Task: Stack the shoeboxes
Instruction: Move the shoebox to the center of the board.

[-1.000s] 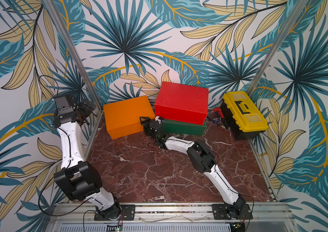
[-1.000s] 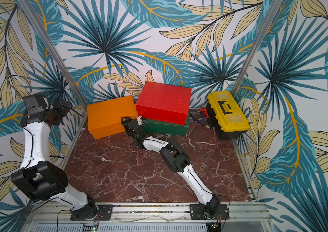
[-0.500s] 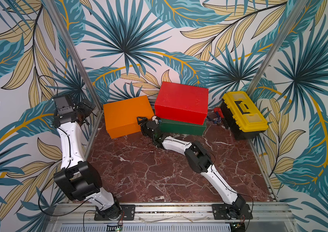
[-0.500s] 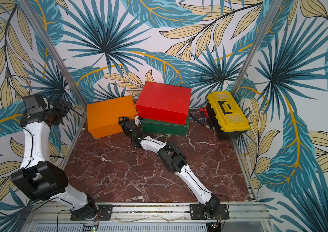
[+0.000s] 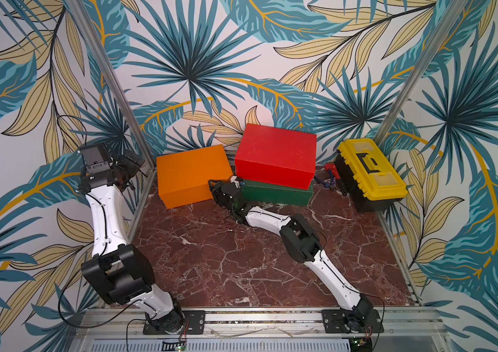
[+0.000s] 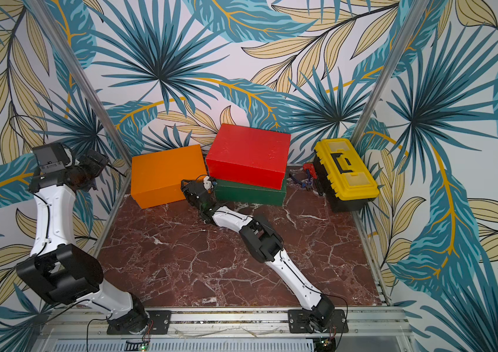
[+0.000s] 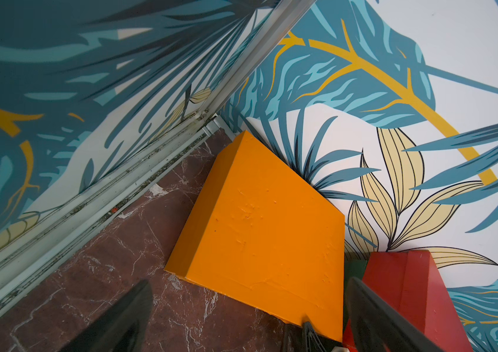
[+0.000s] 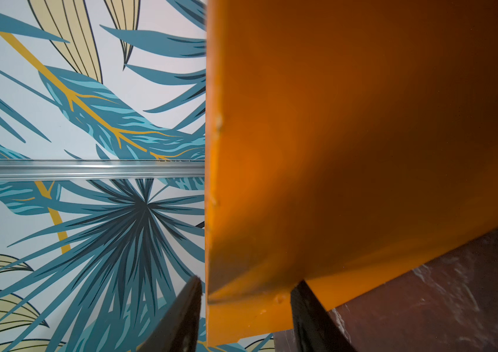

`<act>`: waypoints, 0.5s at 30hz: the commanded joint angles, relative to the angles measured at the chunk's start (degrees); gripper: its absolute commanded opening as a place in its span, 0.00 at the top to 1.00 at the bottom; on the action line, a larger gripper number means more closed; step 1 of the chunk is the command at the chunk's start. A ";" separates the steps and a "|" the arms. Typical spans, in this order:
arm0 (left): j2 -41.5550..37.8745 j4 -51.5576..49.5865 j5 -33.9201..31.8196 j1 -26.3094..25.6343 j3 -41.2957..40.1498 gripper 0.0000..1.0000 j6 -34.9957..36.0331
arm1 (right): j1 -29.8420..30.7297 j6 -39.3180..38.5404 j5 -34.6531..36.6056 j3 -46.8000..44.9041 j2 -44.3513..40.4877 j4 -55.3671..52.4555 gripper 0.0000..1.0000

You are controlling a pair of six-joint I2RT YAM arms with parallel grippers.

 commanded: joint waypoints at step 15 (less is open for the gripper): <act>0.47 -0.04 0.52 0.93 0.43 0.00 -0.21 | 2.20 2.65 -0.55 -13.14 -4.58 7.02 0.61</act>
